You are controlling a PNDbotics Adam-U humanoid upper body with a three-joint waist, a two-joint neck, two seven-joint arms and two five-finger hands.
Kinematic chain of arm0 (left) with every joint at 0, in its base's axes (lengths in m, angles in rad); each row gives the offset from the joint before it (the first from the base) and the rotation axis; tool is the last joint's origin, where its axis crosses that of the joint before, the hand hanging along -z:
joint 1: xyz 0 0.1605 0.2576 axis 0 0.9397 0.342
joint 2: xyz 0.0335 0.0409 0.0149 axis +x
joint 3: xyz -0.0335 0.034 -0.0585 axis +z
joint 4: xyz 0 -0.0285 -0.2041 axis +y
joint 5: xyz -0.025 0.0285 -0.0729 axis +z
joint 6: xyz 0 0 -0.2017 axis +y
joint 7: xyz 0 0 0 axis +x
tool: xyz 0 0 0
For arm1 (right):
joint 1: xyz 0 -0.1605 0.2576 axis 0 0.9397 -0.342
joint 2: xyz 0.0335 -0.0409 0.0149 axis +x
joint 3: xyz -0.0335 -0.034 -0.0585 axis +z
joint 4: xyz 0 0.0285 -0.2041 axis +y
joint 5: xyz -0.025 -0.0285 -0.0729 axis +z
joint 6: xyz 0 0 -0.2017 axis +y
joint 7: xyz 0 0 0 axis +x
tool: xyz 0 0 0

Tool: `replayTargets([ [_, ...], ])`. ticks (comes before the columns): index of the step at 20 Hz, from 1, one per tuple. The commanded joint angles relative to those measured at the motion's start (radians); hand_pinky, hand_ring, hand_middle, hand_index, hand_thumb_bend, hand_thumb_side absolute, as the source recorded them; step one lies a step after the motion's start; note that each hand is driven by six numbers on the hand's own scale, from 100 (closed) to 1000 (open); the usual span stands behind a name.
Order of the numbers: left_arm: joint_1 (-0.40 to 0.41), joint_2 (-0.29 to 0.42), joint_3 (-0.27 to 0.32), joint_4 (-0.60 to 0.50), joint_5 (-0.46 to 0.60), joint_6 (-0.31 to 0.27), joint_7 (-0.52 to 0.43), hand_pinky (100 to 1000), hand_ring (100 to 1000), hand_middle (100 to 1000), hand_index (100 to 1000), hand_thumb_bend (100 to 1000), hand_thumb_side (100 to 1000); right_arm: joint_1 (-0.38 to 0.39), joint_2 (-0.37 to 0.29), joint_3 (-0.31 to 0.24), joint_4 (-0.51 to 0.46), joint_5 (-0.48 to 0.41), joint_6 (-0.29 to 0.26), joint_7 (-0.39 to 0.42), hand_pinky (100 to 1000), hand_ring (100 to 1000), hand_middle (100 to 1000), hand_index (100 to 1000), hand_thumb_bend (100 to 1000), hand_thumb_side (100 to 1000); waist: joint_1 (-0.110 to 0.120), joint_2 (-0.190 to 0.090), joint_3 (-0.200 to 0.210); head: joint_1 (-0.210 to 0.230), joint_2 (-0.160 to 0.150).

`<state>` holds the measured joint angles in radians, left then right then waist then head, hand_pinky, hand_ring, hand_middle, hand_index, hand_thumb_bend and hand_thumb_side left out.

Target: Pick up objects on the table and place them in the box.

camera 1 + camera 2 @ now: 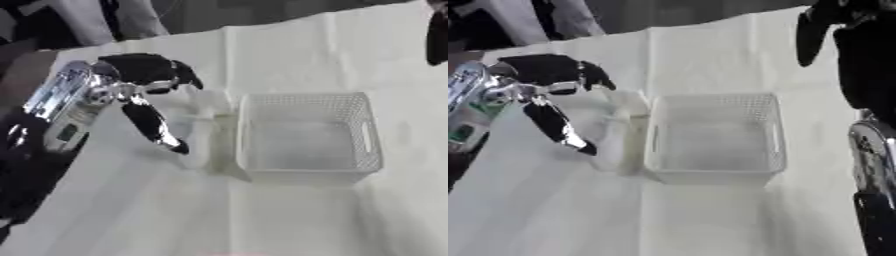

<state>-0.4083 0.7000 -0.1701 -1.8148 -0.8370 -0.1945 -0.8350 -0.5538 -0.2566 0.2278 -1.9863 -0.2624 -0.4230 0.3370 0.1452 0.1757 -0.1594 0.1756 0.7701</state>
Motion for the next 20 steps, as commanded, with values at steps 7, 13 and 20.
replayTargets([
  [7, -0.031, 0.015, 0.035, 0.011, 0.021, 0.008, 0.007, 547, 713, 856, 944, 1000, 648, -0.009, 0.003, 0.004, -0.014, 0.006, 0.005, 0.019, 207, 324, 616, 808, 100, 1000, 0.001, -0.006, -0.003, -0.009, 0.0],
  [13, -0.055, -0.001, 0.082, -0.018, 0.043, 0.039, 0.081, 529, 706, 846, 935, 1000, 635, -0.008, 0.004, 0.005, -0.014, 0.007, 0.007, 0.026, 203, 320, 613, 805, 100, 1000, 0.002, -0.005, 0.0, -0.019, 0.0],
  [20, -0.097, -0.003, 0.102, -0.01, 0.031, 0.059, 0.104, 532, 703, 840, 928, 1000, 630, -0.009, 0.005, 0.01, -0.014, 0.004, 0.009, 0.034, 201, 318, 612, 803, 100, 1000, 0.004, -0.005, -0.002, -0.021, 0.0],
])
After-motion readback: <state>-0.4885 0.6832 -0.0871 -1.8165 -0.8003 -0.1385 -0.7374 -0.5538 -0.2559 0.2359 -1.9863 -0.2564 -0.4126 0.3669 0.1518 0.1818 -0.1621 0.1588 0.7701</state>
